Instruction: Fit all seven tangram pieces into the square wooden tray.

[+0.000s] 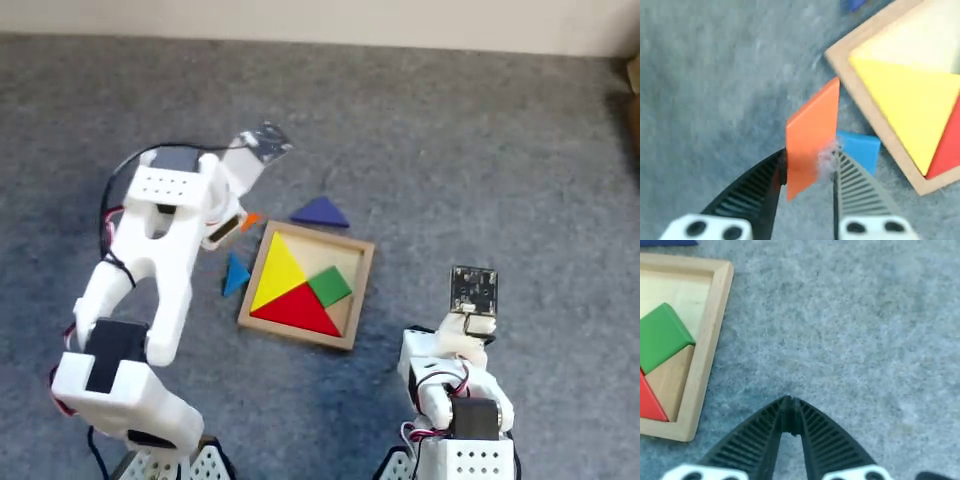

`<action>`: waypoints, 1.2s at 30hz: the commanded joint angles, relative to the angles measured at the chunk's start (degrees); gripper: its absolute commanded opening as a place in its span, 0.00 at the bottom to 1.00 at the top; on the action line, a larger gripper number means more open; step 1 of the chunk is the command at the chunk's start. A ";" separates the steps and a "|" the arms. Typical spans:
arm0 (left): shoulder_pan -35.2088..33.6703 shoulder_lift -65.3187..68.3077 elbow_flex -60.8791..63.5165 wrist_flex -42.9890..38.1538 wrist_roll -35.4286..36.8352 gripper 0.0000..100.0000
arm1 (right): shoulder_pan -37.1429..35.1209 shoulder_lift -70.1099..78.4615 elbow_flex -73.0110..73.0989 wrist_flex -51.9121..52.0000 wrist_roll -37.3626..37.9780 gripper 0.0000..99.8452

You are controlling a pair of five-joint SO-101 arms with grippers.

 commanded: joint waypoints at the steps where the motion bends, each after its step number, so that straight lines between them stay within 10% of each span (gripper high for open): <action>1: 4.53 -2.95 -3.65 0.09 -5.71 0.04 | 0.66 -0.31 7.69 -1.45 0.88 0.01; 15: 18.59 8.04 -11.47 0.62 -13.98 0.04 | 0.66 -0.31 7.69 -1.45 0.88 0.01; 36: 15.69 32.84 -44.53 17.58 -13.89 0.16 | 0.66 -0.31 7.69 -1.45 0.88 0.01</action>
